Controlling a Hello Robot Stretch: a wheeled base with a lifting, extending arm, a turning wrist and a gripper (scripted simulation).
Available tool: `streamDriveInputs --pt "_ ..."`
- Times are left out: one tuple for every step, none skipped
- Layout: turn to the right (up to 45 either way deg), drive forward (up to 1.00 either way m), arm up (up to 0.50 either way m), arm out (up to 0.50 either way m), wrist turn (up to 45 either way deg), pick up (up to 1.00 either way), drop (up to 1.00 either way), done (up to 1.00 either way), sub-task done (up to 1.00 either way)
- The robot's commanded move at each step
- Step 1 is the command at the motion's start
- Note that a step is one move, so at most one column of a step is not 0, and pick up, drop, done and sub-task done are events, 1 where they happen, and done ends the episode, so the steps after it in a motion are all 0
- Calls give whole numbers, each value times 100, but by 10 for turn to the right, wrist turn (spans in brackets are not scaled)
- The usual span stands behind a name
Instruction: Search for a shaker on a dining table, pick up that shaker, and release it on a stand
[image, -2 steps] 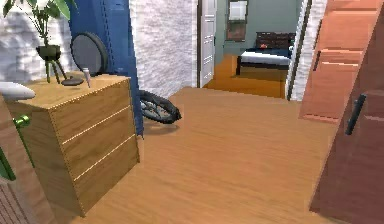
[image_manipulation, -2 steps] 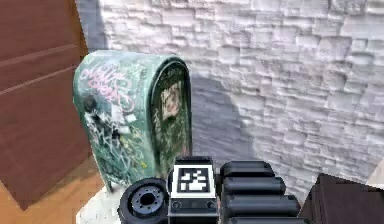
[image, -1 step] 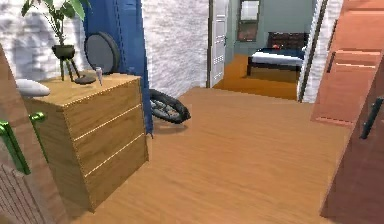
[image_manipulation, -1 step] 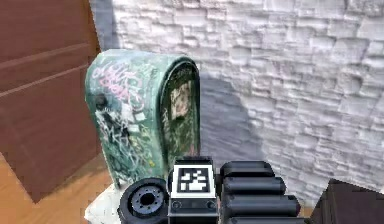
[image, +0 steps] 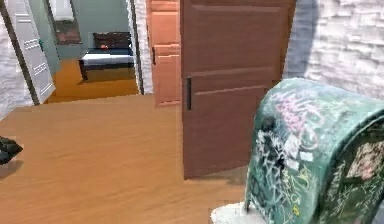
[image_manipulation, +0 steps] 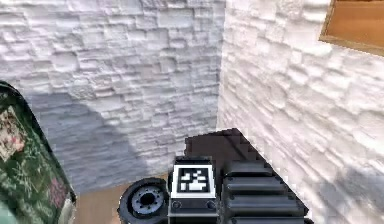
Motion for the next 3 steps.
streamDriveInputs --pt "390 0 0 0 0 0 0 0 0" --pt "0 0 0 48 0 0 0 0 0" --pt "0 0 0 0 390 0 0 0 0"
